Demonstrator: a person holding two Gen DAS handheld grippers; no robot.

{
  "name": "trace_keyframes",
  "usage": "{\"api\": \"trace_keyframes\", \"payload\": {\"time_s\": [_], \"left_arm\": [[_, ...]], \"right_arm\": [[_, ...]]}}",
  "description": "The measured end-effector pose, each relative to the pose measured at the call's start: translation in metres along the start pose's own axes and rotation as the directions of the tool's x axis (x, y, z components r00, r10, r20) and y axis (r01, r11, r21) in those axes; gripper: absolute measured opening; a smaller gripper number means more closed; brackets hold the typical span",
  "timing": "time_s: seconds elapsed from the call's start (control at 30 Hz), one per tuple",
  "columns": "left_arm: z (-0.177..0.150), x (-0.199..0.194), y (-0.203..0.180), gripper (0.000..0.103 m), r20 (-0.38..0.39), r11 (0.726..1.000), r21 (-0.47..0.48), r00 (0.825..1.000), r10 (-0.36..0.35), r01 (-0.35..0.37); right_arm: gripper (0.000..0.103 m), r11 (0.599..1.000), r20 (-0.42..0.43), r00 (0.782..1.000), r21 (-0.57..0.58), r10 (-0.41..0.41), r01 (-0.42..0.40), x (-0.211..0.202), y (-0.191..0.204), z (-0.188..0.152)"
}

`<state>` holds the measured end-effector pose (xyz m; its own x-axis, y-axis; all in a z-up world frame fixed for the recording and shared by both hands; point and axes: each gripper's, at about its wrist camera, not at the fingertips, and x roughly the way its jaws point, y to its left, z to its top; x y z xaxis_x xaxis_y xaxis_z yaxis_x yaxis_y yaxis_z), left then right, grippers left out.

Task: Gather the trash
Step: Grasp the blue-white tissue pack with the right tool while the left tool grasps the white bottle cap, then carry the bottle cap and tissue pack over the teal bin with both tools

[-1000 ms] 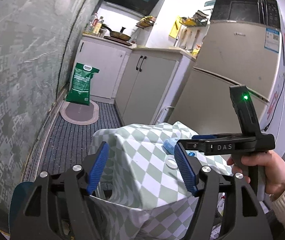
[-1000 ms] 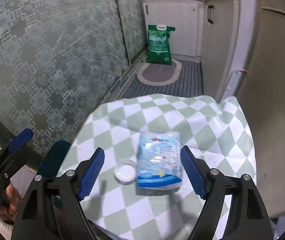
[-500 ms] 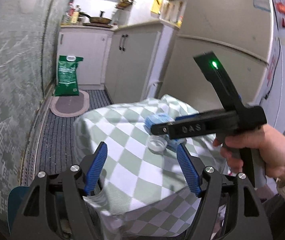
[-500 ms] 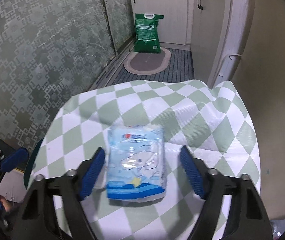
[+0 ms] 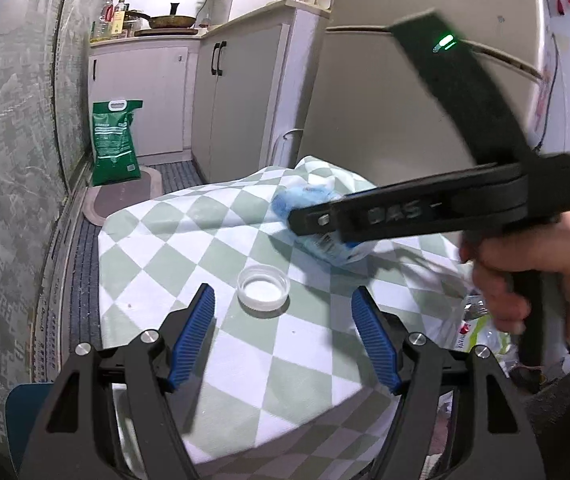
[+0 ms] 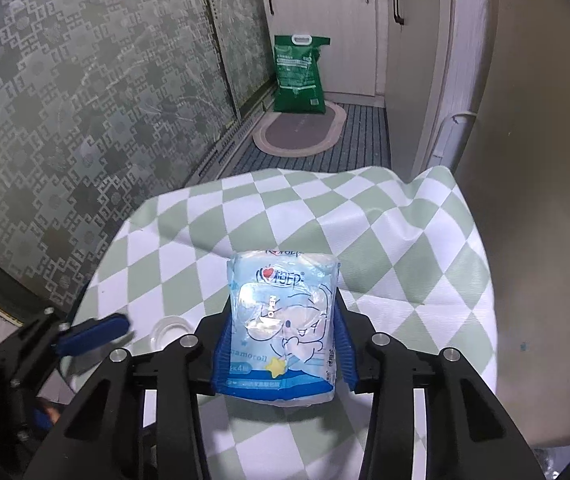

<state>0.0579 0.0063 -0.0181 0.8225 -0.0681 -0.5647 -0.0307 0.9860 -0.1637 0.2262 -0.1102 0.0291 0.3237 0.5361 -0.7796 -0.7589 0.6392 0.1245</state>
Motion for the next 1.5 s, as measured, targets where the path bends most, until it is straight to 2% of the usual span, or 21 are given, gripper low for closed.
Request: {"api": "trace_keyframes", "payload": {"time_s": [0.13,0.37,0.57,0.8,1.07,1.23,1.5], "left_arm": [[0.002,0.008,-0.003,0.066,-0.009,0.999,0.005,0.999,0.050,-0.050],[0.005,0.019,-0.002,0.056,-0.032,0.996,-0.006,0.995,0.094,-0.094],[0.009,0.023,-0.001,0.034,-0.037,0.991,-0.009,0.990,0.133,-0.133],[0.008,0.014,0.003,0.032,-0.006,0.992,-0.025,0.992,0.126,-0.127],[0.014,-0.024,0.031,0.032,0.113,0.982,-0.170,0.989,0.100,-0.080],[0.015,-0.043,0.047,0.032,0.178,0.967,-0.253,0.982,0.062,-0.015],[0.010,-0.067,0.070,0.032,0.213,0.951,-0.310,0.974,0.080,-0.010]], "right_arm": [[0.041,1.000,0.032,0.999,0.001,0.021,-0.021,-0.016,-0.003,0.000],[0.040,0.999,0.097,0.994,0.005,0.051,-0.052,-0.043,-0.012,-0.002],[0.040,0.998,0.129,0.990,0.000,0.061,-0.061,-0.059,-0.013,-0.003],[0.039,0.997,0.160,0.984,-0.012,0.080,-0.079,-0.070,-0.005,0.000],[0.039,0.994,0.166,0.980,-0.050,0.106,-0.099,-0.072,0.017,0.003],[0.039,0.992,0.173,0.977,-0.063,0.122,-0.112,-0.073,0.027,0.006],[0.039,0.986,0.165,0.975,-0.091,0.150,-0.136,-0.066,0.050,0.012]]}}
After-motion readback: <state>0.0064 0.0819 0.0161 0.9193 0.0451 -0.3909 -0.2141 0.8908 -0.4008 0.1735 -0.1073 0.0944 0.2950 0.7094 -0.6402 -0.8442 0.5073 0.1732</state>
